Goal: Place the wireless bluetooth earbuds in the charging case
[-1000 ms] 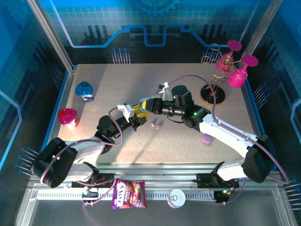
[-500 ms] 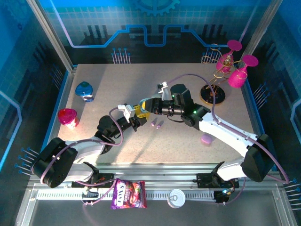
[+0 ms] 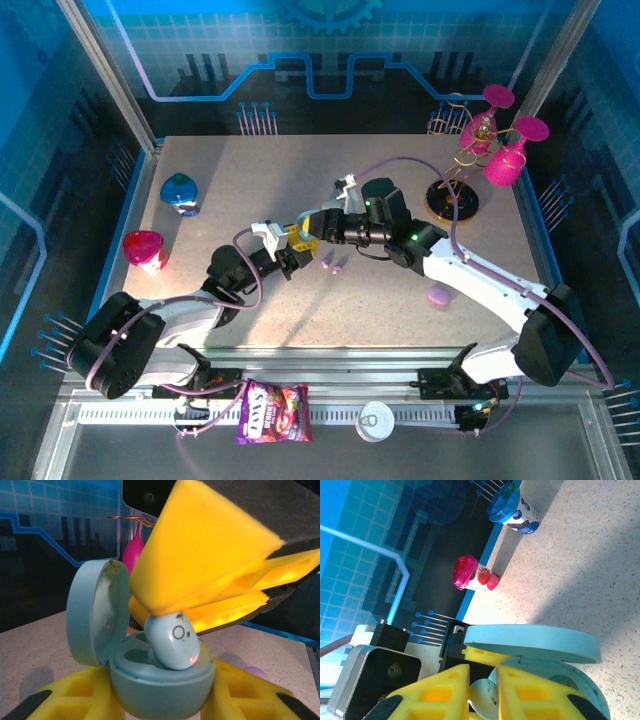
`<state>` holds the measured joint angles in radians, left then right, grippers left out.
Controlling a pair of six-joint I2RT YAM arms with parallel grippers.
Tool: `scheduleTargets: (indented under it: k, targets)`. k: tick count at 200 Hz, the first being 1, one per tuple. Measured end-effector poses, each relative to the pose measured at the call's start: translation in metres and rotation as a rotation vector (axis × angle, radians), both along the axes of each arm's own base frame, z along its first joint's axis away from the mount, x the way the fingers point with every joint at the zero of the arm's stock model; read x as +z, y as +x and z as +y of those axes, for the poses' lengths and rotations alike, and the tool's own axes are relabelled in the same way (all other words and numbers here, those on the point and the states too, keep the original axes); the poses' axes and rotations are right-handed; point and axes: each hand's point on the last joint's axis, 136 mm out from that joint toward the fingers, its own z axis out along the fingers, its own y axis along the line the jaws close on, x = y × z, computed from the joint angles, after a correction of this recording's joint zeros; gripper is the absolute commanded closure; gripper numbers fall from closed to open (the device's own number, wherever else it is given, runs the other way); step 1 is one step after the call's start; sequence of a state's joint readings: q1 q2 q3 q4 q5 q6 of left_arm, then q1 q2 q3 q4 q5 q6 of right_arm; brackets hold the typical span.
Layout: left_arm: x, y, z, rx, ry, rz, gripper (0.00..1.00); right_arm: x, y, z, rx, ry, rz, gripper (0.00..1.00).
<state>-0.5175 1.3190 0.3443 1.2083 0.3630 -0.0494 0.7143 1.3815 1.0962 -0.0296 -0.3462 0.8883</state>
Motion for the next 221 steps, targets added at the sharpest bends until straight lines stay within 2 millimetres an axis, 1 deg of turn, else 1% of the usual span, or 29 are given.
scheduleTargets:
  k: [21, 54, 84, 119, 159, 221]
  targets:
    - [0.0, 0.0, 0.0, 0.0, -0.001, -0.001, 0.68, 0.001, 0.0, 0.0, 0.001, -0.006, -0.003, 0.79]
    - [0.0, 0.0, 0.0, 0.0, 0.0, 0.0, 0.68, 0.002, -0.001, 0.0, 0.009, -0.01, -0.017, 0.68]
    - [-0.001, 0.0, 0.0, 0.0, 0.003, 0.005, 0.68, 0.004, -0.002, 0.0, 0.02, -0.009, -0.033, 0.61]
    - [0.0, 0.0, 0.0, 0.0, 0.001, 0.001, 0.68, 0.008, -0.003, 0.0, 0.03, -0.005, -0.053, 0.58]
    - [0.002, -0.001, 0.0, 0.0, -0.004, -0.006, 0.67, 0.011, -0.004, -0.001, 0.032, -0.012, -0.072, 0.58]
    - [0.003, -0.001, 0.0, 0.0, -0.006, -0.01, 0.67, 0.008, -0.008, -0.005, 0.039, -0.055, -0.076, 0.55]
